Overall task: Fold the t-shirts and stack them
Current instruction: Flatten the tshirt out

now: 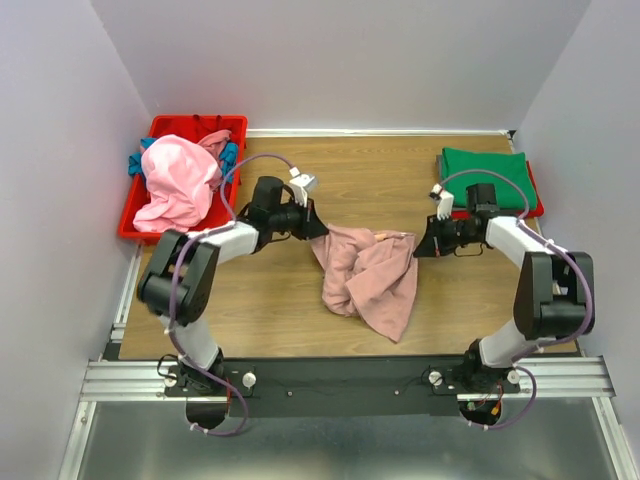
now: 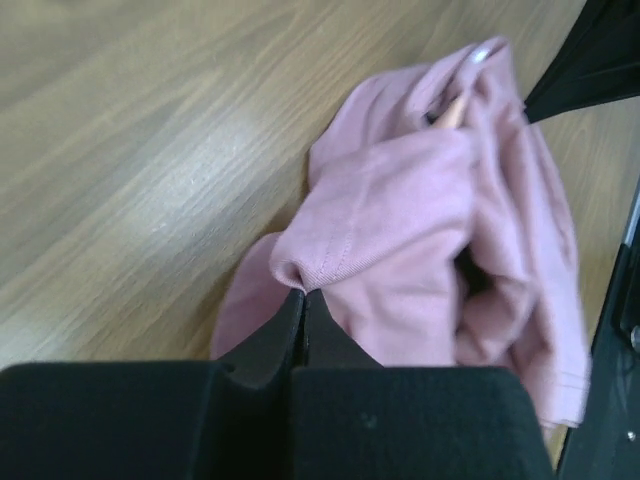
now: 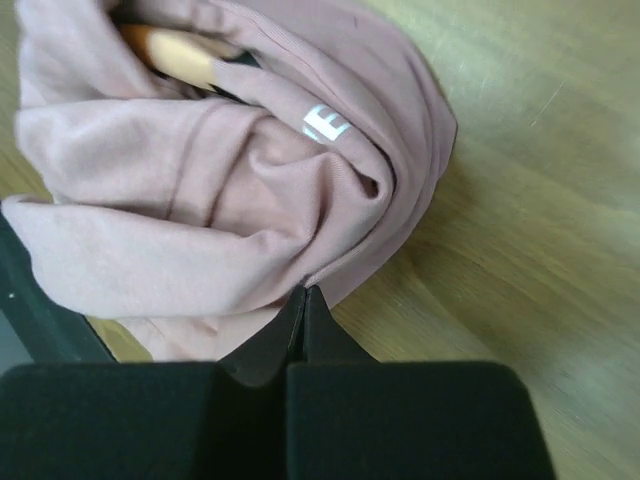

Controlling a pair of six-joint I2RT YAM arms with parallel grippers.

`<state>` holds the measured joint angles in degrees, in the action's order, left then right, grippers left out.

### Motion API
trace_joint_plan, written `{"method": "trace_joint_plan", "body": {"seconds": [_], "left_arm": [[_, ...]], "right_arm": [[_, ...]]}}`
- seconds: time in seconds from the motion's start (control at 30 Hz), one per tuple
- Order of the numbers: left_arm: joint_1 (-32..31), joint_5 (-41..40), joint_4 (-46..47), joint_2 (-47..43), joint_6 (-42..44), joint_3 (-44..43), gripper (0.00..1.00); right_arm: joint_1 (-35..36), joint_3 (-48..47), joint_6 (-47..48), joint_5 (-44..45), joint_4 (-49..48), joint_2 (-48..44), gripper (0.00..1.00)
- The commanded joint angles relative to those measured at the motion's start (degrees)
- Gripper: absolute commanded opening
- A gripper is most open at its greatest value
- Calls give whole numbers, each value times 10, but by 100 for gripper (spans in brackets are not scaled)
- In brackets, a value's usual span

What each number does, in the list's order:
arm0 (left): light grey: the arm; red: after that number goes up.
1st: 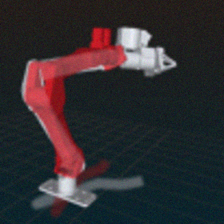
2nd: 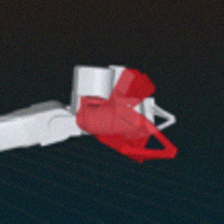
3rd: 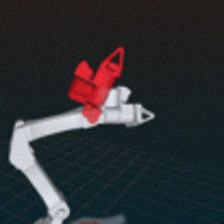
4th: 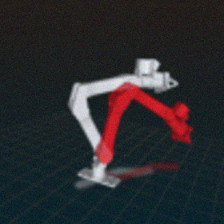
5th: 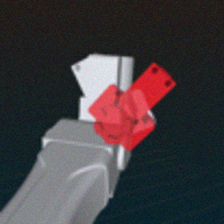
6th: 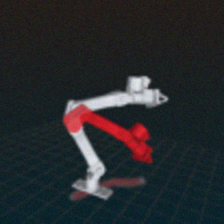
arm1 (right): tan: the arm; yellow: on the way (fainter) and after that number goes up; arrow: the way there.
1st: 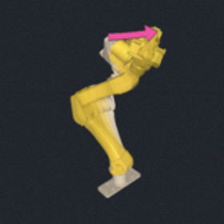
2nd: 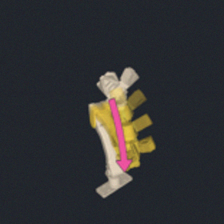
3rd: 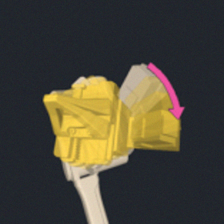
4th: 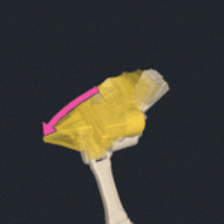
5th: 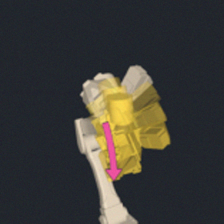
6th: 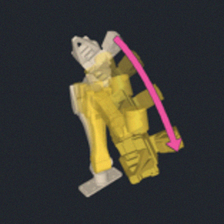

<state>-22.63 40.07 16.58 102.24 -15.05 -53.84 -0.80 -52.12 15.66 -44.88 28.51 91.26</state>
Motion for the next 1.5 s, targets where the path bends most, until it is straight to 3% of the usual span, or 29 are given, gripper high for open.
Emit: {"method": "trace_joint_plan", "body": {"seconds": [0.0,0.23,0.43,0.67,0.87,1.03,1.2,1.33,1.47], "left_arm": [[-2,-84,-45,-134,30,3,0],[-2,-131,-95,-358,42,22,0],[-4,-107,-129,-433,33,-31,0],[-5,-133,-156,-530,26,-101,0],[-5,-157,-165,-600,35,-138,0],[-5,-178,-209,-652,28,-121,0],[-5,-144,-238,-723,-24,-50,0],[-5,-186,-257,-760,-32,-18,0],[-5,-243,-260,-732,-29,-45,0]], "right_arm": [[4,-50,37,60,25,-87,0],[4,-212,188,164,175,-147,0],[4,-444,282,233,257,-127,0],[4,-610,302,269,256,-142,0],[4,-652,264,302,203,-166,1],[4,-681,235,319,186,-156,0],[4,-660,191,262,182,-132,1],[4,-648,140,184,170,-85,1],[6,-717,103,165,157,-2,0]]}}
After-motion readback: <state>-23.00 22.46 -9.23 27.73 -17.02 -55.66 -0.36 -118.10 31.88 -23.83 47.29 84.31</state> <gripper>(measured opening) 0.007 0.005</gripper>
